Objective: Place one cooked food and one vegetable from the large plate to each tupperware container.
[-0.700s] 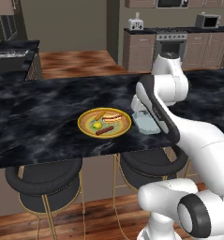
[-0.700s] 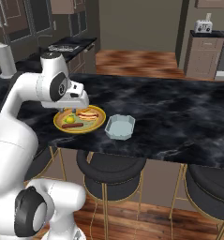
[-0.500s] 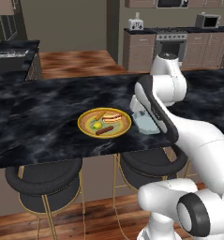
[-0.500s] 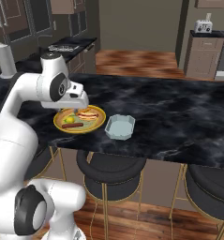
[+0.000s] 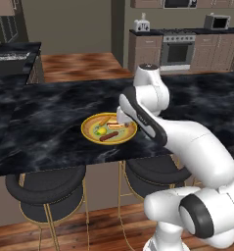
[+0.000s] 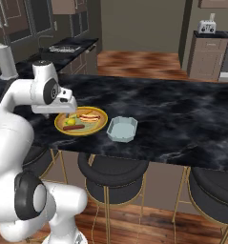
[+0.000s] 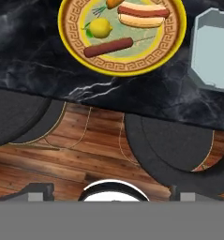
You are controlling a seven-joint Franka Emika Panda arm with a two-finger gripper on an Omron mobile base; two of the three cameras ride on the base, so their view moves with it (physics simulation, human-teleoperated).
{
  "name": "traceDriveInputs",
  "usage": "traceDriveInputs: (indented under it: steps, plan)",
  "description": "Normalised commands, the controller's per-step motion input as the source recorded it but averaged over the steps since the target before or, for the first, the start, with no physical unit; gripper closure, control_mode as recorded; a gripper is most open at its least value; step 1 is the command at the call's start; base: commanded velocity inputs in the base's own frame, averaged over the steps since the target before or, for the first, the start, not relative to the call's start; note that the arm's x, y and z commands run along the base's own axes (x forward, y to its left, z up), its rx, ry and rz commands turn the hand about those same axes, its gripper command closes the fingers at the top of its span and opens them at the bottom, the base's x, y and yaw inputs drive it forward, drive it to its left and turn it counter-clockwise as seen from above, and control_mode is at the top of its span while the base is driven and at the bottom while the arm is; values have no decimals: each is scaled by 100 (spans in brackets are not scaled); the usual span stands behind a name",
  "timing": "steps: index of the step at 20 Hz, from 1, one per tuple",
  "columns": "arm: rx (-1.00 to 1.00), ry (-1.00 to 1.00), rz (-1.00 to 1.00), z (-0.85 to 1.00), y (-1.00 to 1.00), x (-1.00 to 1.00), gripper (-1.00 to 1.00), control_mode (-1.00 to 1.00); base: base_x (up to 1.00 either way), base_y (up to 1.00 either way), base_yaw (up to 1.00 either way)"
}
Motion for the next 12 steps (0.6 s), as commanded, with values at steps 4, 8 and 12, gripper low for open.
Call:
traceDriveInputs:
  steps: [4,8,12]
  plan:
    - [0,6,13,-48,26,46,-100,-100,0,0,0]
    - [-17,-1,15,-58,-1,51,-100,-100,0,0,0]
    - [-19,0,20,-65,5,61,-100,-100,0,0,0]
